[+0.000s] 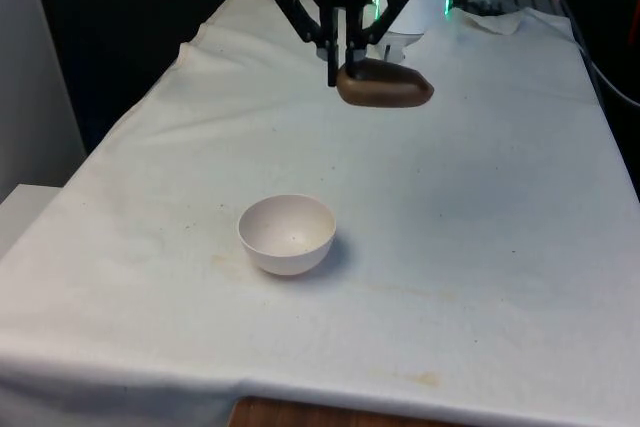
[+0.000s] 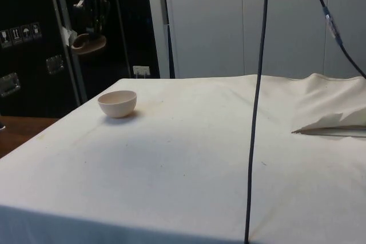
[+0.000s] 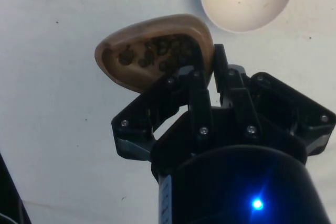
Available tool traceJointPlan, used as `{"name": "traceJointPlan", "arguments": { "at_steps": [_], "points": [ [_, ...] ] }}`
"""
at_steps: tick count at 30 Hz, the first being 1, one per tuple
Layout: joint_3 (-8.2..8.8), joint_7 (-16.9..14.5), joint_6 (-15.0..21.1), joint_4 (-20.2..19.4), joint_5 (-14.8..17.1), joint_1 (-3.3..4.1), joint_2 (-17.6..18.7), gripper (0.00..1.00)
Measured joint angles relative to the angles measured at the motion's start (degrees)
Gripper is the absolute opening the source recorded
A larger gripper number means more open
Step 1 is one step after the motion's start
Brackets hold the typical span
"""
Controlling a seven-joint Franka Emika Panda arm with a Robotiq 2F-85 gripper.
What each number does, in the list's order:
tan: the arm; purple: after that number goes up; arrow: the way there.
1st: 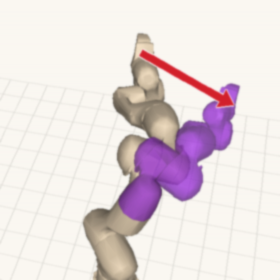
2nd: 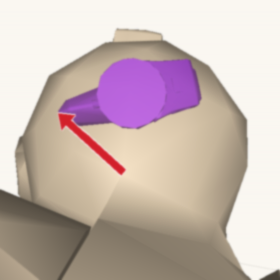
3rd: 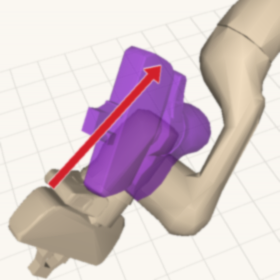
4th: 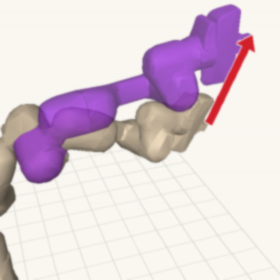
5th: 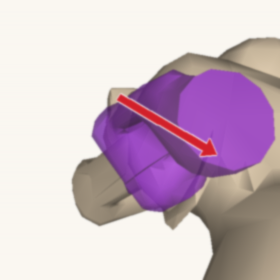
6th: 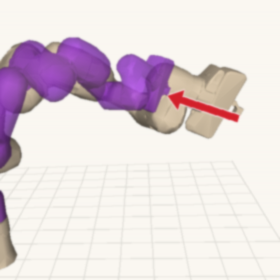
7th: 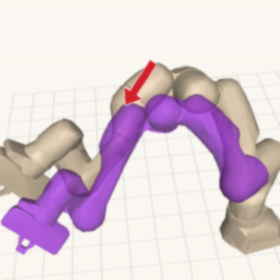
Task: Pour the coffee beans from the cup into the bowl.
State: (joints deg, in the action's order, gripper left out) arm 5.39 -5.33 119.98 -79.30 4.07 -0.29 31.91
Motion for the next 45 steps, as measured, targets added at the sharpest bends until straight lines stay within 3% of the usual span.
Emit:
{"name": "traceJointPlan", "arguments": {
  "at_steps": [23, 31, 45],
  "points": [
    [1.6, 0.0, -1.03, 0.52, -6.47, 0.06, 0.0, 0.02],
    [2.81, -0.74, -0.8, 0.69, -6.53, -0.06, 0.86, 0.02],
    [5.5, -4.18, -0.63, 3.21, -4.64, -1.2, 4.35, 0.02]
  ]
}}
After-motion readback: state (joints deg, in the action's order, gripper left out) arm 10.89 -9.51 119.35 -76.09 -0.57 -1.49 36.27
